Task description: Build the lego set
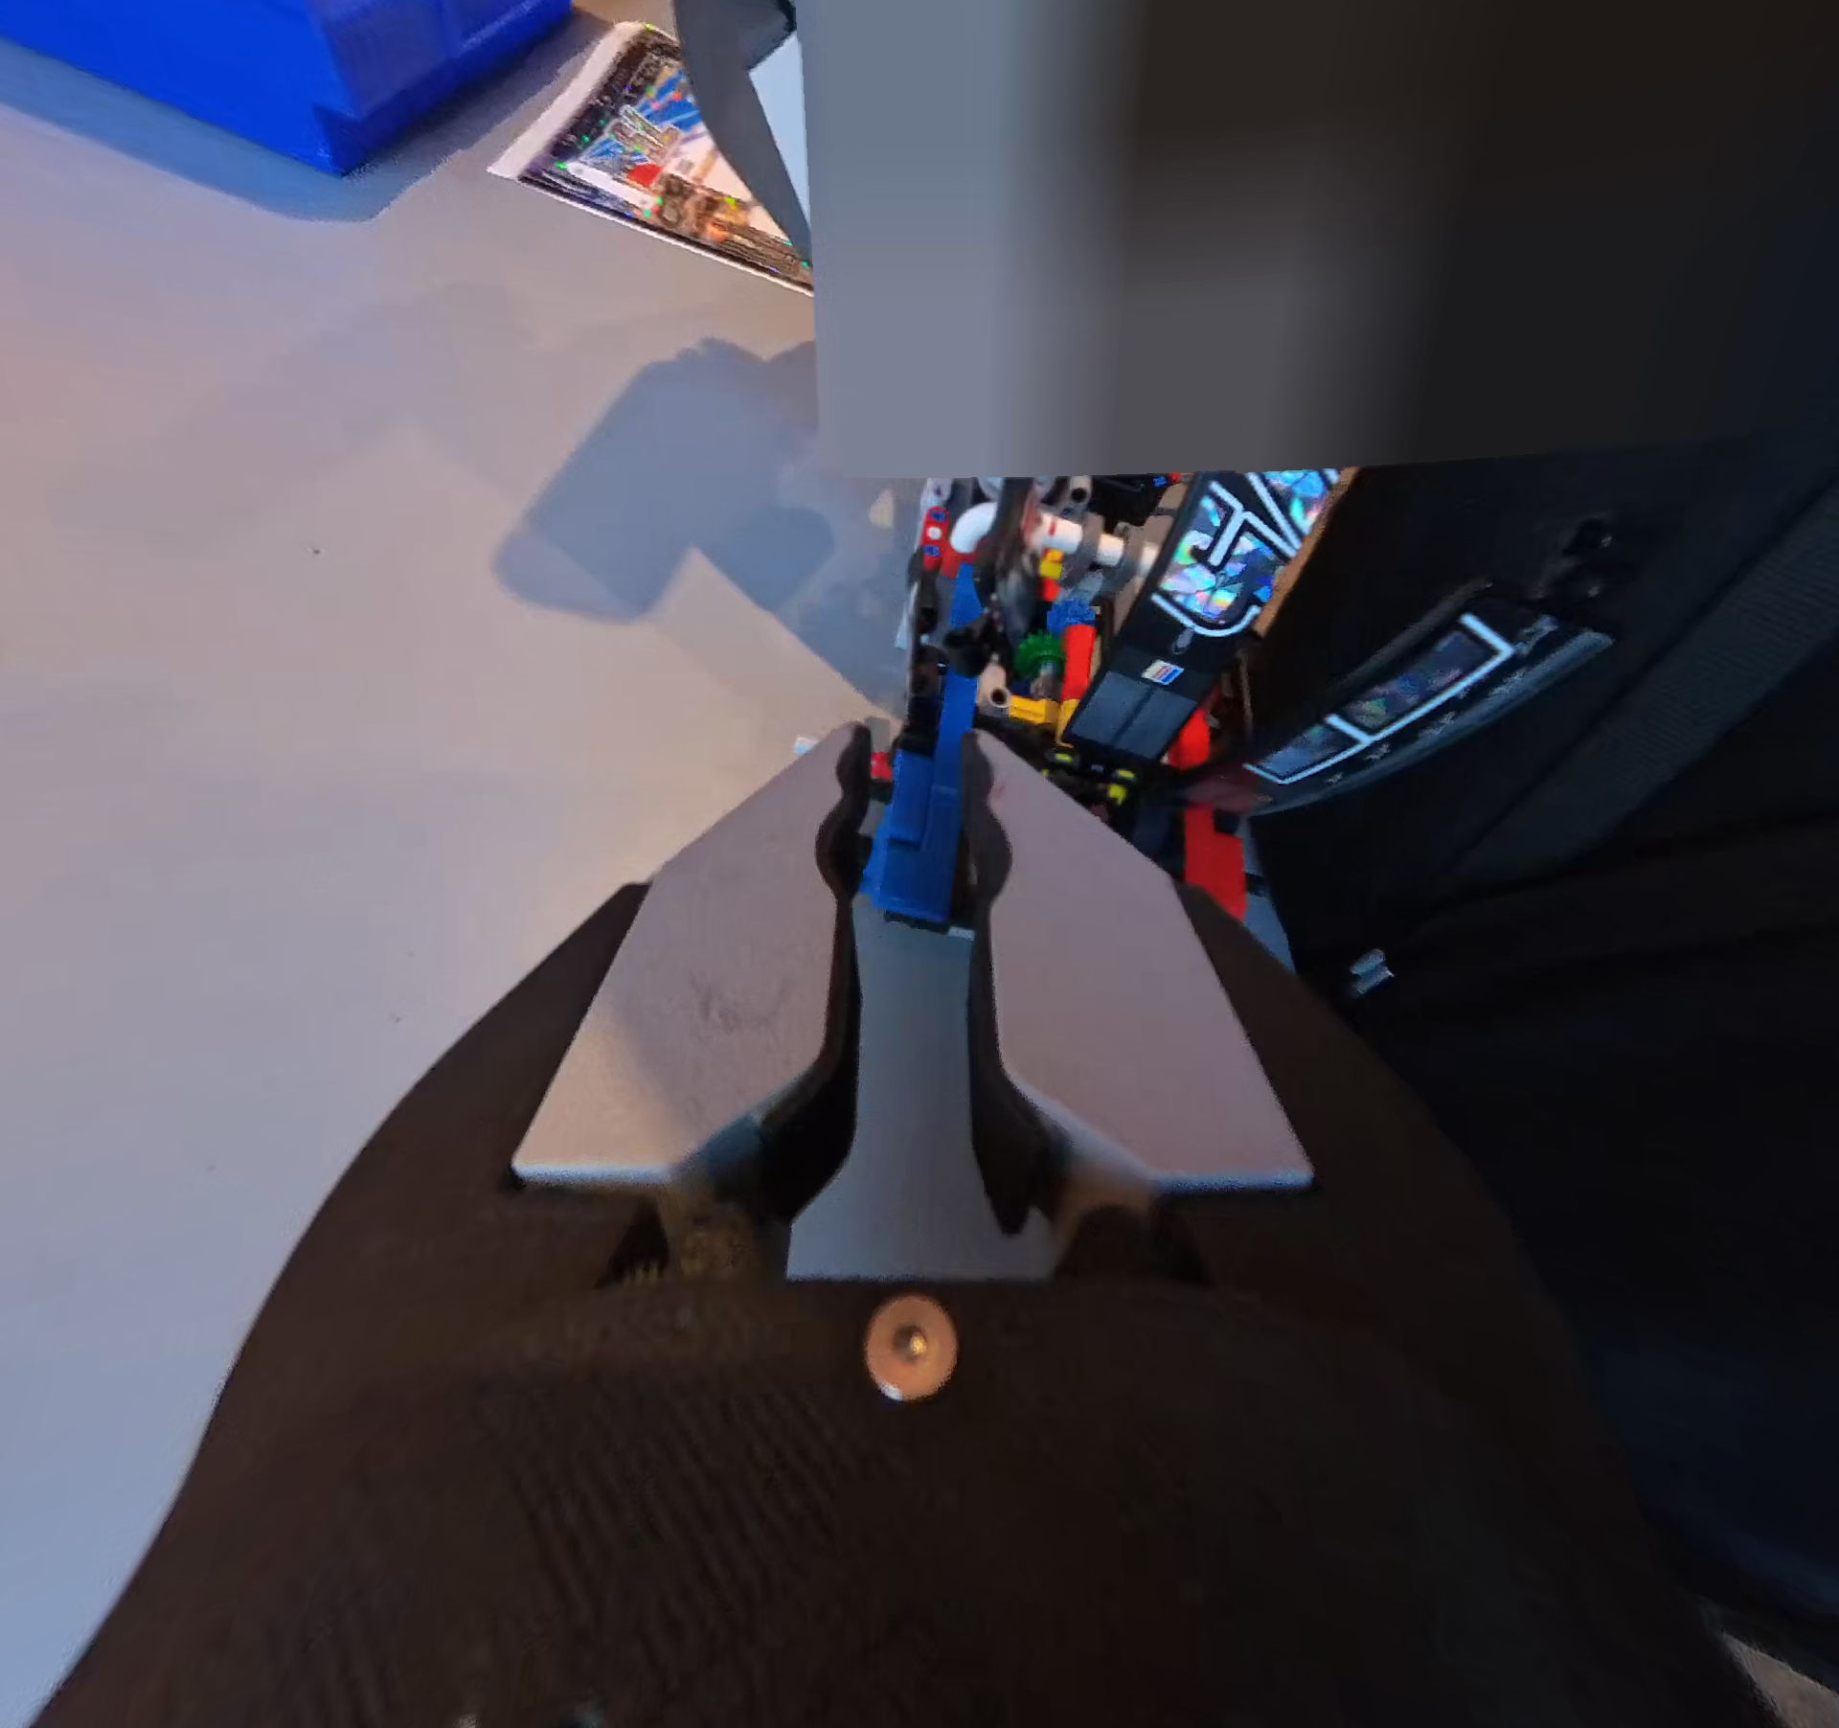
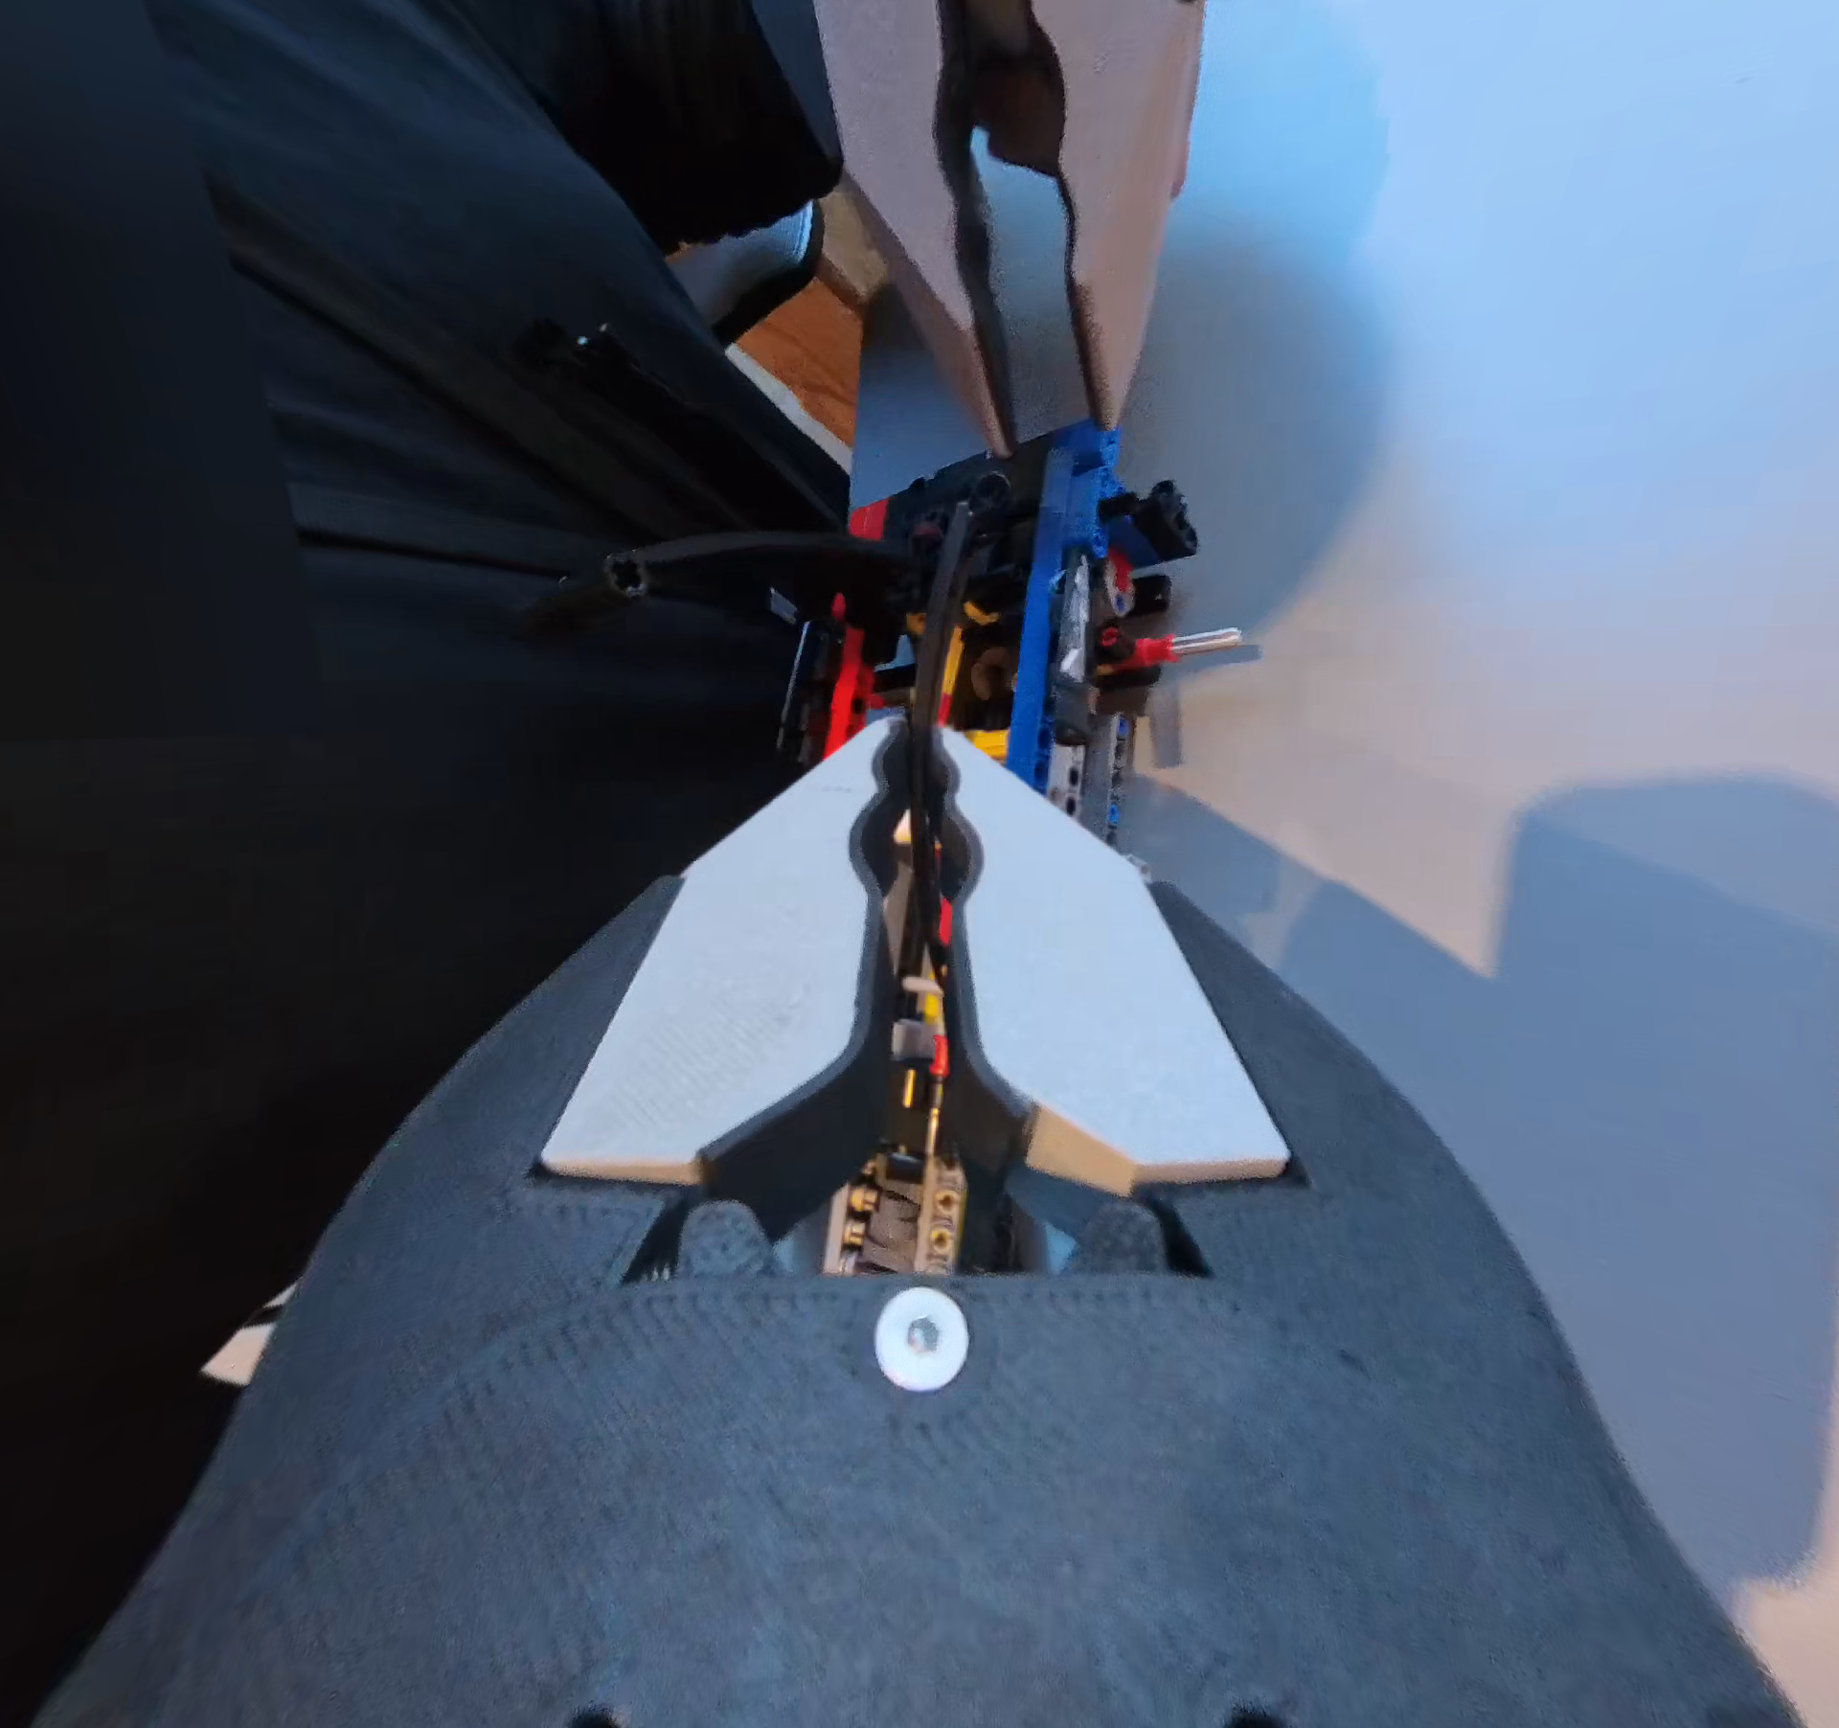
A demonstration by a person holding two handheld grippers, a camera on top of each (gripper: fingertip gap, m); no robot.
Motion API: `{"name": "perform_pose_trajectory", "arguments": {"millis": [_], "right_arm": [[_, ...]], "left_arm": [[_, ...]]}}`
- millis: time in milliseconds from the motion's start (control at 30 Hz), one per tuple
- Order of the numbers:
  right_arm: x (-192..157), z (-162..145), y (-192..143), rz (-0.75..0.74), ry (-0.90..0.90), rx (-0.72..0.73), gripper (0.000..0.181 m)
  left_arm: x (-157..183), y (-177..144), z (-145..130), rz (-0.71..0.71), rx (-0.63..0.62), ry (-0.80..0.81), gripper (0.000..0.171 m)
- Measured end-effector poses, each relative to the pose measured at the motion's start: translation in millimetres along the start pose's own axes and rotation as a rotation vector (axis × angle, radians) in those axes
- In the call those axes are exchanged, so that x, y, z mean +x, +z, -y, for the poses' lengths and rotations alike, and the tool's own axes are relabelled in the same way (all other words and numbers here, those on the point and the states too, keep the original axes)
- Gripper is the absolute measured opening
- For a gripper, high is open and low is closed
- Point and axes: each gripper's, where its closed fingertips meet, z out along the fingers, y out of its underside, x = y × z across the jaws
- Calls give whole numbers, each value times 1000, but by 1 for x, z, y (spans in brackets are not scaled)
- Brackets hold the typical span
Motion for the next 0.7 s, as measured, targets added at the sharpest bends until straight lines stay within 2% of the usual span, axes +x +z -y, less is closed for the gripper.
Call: {"name": "perform_pose_trajectory", "arguments": {"millis": [267,400,533,600,700], "right_arm": [[3,9,0,41,8,40,0],[2,15,0,12,-29,34,0],[-3,14,-1,-29,-72,30,0],[-5,15,0,-37,-92,29,0],[-11,18,-1,-15,-107,44,0]], "left_arm": [[6,7,8,-78,15,-84,18],[8,6,14,-136,50,-203,6],[21,-1,27,-208,135,-270,5],[23,-2,29,-213,140,-294,13],[27,-6,38,-221,191,-270,5]]}}
